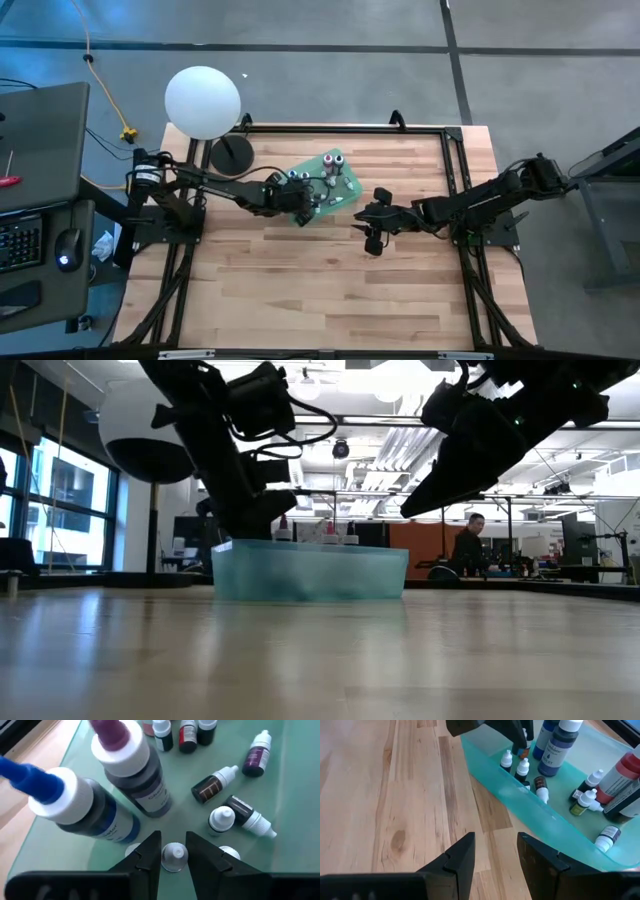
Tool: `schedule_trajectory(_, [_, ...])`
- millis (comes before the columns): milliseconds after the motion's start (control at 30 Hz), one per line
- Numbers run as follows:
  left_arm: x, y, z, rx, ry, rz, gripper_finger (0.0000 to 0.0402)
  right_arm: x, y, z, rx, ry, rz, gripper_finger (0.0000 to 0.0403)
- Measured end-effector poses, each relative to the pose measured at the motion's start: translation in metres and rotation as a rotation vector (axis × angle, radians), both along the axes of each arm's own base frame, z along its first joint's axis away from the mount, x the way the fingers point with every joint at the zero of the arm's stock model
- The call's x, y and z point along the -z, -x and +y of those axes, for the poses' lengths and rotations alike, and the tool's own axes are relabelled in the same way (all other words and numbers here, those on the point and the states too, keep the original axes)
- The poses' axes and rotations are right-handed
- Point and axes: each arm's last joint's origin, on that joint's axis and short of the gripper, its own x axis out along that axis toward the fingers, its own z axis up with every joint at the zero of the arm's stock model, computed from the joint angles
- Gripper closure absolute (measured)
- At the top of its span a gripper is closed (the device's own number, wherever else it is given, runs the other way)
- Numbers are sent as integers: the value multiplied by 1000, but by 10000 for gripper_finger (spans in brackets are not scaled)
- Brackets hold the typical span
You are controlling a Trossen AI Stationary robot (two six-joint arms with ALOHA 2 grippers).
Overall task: Pick & Place food coloring
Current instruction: Put the small blue bottle into the blue bin, then return to Home Position
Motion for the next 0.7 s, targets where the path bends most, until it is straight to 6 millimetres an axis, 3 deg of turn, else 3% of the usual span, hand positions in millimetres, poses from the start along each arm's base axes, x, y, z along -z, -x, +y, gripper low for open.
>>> schedule_trajectory(367, [-7,2,-2,77,21,8,265,0,0,0,0,0,0,263])
schedule_trajectory(533, [-38,19,-5,142,118,-34,264,-7,3,0,-22,22,-16,263])
schedule_trajectory(700, [-86,66,-11,151,159,-57,263,-38,25,-4,-20,98,-70,263])
